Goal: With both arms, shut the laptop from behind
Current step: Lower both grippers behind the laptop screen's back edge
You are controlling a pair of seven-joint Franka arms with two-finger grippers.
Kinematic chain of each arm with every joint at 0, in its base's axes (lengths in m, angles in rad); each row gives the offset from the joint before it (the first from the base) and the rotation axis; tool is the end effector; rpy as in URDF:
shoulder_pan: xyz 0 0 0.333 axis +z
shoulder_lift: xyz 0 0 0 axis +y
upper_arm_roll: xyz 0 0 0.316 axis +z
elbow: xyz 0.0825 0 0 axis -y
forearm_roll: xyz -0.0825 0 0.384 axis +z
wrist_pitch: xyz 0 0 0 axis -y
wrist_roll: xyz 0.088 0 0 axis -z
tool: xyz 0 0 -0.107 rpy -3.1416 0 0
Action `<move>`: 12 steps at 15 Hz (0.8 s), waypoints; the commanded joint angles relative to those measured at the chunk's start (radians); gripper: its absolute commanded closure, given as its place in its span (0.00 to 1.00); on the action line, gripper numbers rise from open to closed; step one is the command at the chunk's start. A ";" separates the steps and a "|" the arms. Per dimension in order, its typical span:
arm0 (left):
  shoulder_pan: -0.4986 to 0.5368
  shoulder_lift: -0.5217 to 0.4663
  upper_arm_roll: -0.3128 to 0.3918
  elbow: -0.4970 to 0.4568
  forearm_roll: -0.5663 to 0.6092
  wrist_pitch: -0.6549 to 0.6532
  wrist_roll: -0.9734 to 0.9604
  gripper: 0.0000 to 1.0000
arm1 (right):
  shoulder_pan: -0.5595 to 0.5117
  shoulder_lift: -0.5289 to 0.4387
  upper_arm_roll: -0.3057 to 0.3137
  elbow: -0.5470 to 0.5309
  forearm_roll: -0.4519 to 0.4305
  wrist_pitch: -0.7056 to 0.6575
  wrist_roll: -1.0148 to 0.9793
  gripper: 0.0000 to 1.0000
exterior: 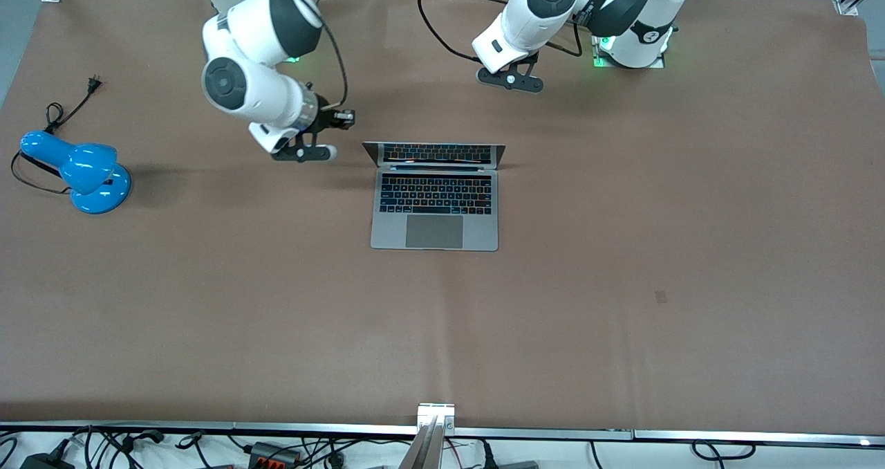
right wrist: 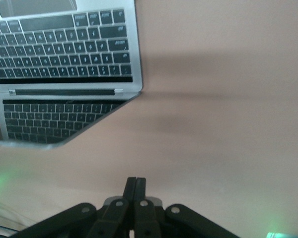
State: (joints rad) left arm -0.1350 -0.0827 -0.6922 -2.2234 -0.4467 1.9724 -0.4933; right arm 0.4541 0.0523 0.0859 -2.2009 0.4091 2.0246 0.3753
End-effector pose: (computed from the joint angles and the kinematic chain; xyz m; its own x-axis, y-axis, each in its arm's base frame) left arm 0.3147 -0.3864 0.3911 0.9337 -0.1358 -0.3313 -0.0805 -0.9812 0.1752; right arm 0.4286 0.2835 0.3458 0.9357 -0.0186 -0.3522 -0.0938 -0.9758 -0.1975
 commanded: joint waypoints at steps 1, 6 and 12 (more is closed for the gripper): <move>0.015 -0.014 -0.049 -0.097 -0.030 0.178 0.021 0.99 | 0.053 -0.031 -0.011 -0.037 0.017 0.040 0.074 1.00; 0.015 0.110 -0.062 -0.128 -0.030 0.515 0.119 0.99 | 0.063 0.001 -0.012 -0.020 0.027 0.083 0.088 1.00; 0.034 0.221 -0.061 -0.127 -0.029 0.727 0.240 0.99 | 0.049 0.118 -0.020 0.104 0.036 0.115 0.089 1.00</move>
State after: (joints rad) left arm -0.1244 0.1240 -0.7438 -2.3578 -0.4484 2.6793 -0.3460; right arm 0.5073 0.1128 0.0622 -2.1550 0.4175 2.1387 0.4587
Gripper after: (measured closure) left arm 0.987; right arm 0.991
